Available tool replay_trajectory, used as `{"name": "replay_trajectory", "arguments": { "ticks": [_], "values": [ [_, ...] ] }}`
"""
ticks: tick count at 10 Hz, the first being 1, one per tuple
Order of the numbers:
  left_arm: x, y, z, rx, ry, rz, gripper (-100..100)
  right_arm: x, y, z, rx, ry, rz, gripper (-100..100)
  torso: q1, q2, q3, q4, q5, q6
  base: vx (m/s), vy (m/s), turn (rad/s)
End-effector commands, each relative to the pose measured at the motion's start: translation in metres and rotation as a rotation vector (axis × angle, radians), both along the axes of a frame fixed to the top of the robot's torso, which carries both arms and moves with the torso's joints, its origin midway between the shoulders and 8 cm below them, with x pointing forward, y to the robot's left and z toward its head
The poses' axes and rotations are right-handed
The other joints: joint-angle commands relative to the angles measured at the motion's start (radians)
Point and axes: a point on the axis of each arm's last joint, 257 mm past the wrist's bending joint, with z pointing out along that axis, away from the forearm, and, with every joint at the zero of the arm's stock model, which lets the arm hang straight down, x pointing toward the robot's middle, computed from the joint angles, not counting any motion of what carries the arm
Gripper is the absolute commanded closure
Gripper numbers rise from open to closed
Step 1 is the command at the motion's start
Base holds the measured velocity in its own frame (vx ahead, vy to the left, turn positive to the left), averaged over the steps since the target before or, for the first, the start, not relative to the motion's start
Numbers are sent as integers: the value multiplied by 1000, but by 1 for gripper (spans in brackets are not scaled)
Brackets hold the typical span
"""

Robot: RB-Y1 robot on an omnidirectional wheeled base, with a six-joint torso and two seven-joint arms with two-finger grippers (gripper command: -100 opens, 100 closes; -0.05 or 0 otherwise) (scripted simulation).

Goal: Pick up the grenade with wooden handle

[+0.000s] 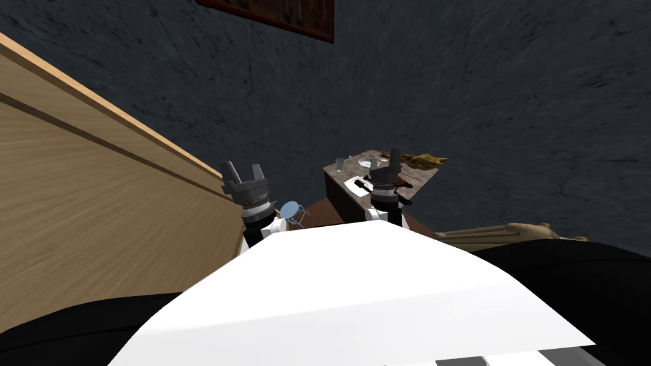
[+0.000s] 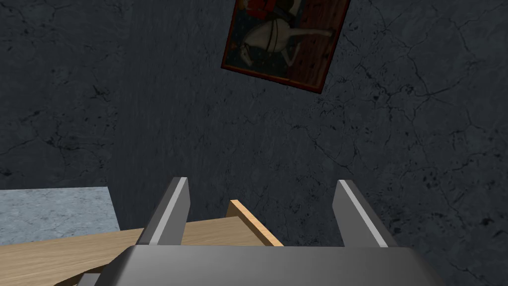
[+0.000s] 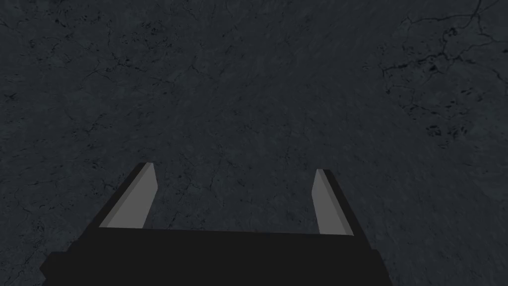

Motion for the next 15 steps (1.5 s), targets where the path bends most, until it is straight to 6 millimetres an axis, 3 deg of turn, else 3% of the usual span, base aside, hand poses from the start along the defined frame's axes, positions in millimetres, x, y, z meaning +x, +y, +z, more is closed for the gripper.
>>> {"name": "replay_trajectory", "arguments": {
  "ticks": [1,4,5,7,8,10,11,12,13,14,15],
  "values": [
    [0,0,0,0,0,0,0,2,4,-9,-34,23,16,-100,0,0,0,0,0,0,-28,6,-41],
    [0,0,0,0,0,0,0,6,9,-42,-113,104,49,-100,-1,6,3,1,0,0,-92,-2,-58],
    [0,0,0,0,0,0,0,6,11,-42,-125,106,55,-100,-1,7,4,2,0,0,-74,4,-19],
    [0,0,0,0,0,0,0,6,11,-75,-183,184,78,-100,0,5,3,1,0,0,-78,13,-68],
    [0,0,0,0,0,0,0,6,12,-75,-192,185,83,-100,0,7,4,1,0,0,-82,13,-23],
    [0,0,0,0,0,0,0,2,9,-113,-246,274,105,-100,1,6,4,1,0,0,-110,21,-66],
    [0,0,0,0,0,0,0,1,10,-114,-263,277,114,-100,1,8,5,2,0,0,-97,17,-36],
    [0,0,0,0,0,0,0,-3,8,-134,-292,325,126,-100,1,7,4,2,0,0,-83,17,-47],
    [0,0,0,0,0,0,0,-3,9,-134,-300,327,131,-100,1,6,4,2,0,0,-65,14,-30],
    [0,0,0,0,0,0,0,-8,6,-155,-333,377,146,-100,1,5,3,1,0,0,-75,12,-50],
    [0,0,0,0,0,0,0,-8,6,-155,-337,378,149,-100,1,5,3,1,0,0,-75,11,-36]
  ]
}}
